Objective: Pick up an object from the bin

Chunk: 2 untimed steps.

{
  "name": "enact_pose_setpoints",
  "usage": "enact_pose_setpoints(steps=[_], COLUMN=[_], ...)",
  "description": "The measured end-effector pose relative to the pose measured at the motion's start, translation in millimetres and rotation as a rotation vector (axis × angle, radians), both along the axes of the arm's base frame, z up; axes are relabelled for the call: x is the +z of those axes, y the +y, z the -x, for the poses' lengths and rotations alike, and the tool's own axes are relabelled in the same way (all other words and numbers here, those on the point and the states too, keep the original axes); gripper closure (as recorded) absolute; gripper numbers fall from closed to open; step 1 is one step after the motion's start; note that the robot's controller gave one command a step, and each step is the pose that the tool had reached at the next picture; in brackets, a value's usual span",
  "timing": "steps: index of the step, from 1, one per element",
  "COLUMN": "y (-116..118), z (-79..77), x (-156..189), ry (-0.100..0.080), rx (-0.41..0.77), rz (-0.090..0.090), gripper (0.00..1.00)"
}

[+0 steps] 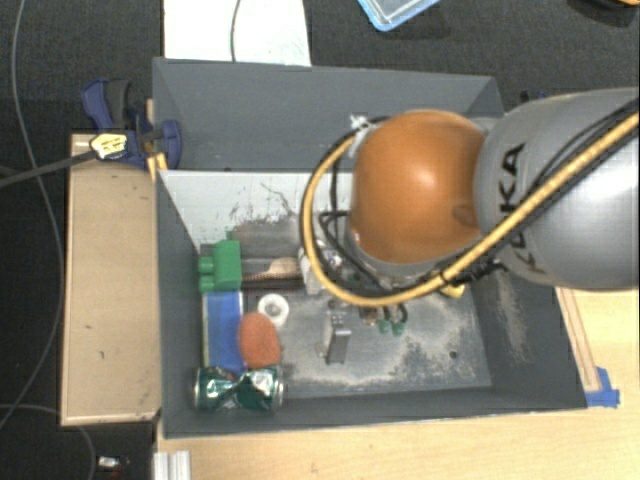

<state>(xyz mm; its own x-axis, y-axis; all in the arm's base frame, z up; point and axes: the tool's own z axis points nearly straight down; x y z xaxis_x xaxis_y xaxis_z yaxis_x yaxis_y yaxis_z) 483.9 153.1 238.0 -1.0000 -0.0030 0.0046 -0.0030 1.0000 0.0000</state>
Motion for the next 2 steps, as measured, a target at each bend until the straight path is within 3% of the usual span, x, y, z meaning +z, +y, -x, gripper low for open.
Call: enact_pose_setpoints(steps=[1,2], y=[-1,15], z=[-1.6,-11.3], x=[3,-54], ry=[-0.007,-0.008], rx=[-0.004,0.216], rz=[-0.001,-0.001], gripper=[0.00,0.00])
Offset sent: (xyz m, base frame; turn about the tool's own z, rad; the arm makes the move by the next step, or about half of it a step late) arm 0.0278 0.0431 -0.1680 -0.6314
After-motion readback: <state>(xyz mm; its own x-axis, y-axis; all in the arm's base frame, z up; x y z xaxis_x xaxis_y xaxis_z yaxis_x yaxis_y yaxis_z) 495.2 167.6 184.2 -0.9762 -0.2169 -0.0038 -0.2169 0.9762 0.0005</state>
